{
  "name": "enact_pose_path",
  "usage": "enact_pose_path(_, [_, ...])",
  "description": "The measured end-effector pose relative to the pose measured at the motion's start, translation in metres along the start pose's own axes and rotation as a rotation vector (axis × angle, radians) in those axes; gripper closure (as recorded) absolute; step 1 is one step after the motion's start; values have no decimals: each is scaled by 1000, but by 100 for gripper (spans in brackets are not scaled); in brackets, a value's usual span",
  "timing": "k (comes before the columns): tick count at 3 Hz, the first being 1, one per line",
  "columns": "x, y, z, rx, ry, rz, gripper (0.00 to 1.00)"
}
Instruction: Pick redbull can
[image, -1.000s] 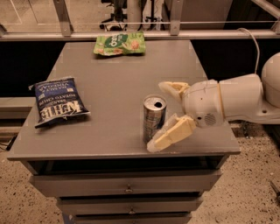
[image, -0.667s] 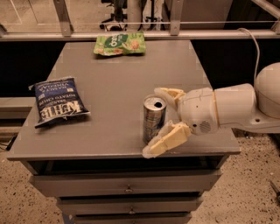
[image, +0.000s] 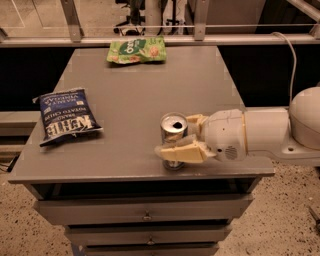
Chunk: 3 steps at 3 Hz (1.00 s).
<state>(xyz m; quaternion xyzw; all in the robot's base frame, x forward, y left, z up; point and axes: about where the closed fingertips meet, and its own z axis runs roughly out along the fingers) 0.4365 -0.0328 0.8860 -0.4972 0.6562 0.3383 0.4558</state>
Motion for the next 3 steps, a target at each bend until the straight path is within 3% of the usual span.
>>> enact_pose_path(1, [-6, -7, -4, 24, -11, 7, 81])
enact_pose_path(2, [-37, -32, -35, 96, -85, -45, 100])
enact_pose_path(3, [-62, -52, -66, 171, -148, -71, 100])
